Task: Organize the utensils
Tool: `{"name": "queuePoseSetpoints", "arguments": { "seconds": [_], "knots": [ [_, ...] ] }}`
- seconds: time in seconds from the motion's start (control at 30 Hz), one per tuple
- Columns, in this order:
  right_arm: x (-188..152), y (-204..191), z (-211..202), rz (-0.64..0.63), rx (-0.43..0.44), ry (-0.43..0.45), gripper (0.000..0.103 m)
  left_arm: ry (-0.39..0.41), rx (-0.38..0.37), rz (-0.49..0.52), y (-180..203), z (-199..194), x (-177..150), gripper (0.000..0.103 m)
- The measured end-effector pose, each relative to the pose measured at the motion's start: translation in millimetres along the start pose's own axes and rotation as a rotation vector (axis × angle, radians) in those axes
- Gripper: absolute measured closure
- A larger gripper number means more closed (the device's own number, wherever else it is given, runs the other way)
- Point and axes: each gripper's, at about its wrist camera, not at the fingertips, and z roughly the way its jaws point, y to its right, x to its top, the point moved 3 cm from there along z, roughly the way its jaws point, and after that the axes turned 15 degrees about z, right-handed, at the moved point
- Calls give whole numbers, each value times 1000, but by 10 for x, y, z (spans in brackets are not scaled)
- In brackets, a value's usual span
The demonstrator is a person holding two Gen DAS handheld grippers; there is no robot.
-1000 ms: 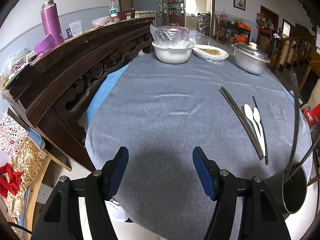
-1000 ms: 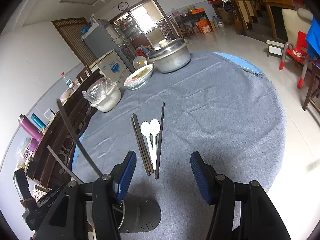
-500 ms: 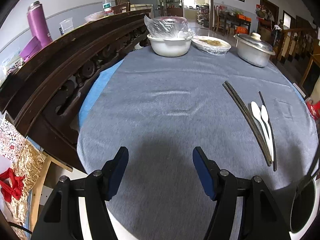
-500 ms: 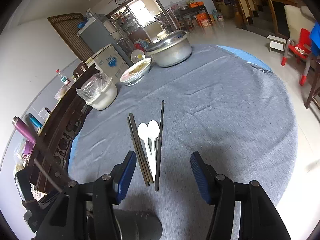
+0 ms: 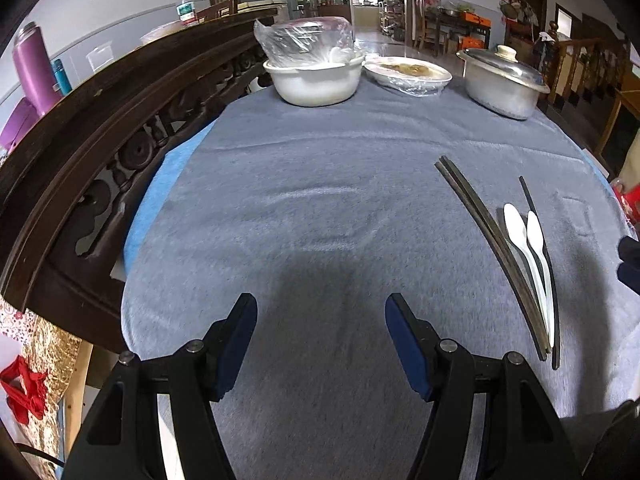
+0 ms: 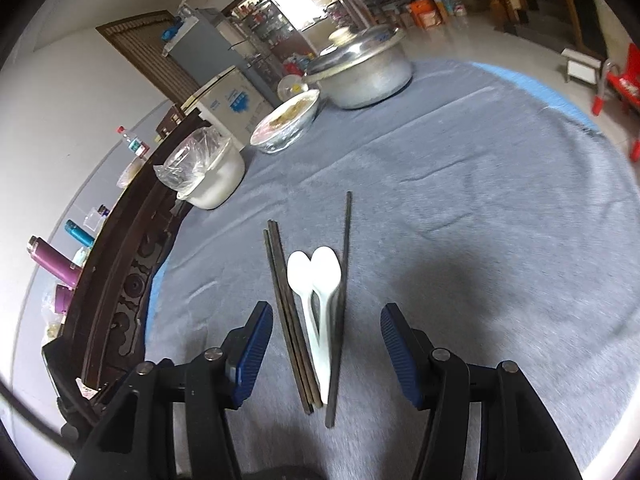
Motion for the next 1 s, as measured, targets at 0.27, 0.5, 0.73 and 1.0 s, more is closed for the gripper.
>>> {"name": "queuePoseSetpoints", "arguments": {
  "seconds": [0.27, 0.5, 0.73, 1.0],
  "knots": [
    [90, -127, 393, -50, 27, -76, 52, -2, 2, 19, 50, 89, 109, 36],
    [97, -298, 548, -156, 51, -87, 54, 1, -19, 25, 47, 189, 191, 36],
    [115, -332, 731, -263, -17, -71, 54, 61, -144, 31, 83, 324, 351, 36],
    [102, -312, 1079, -336, -107, -109, 54, 104, -202, 82, 119, 435, 569, 36]
  ]
}}
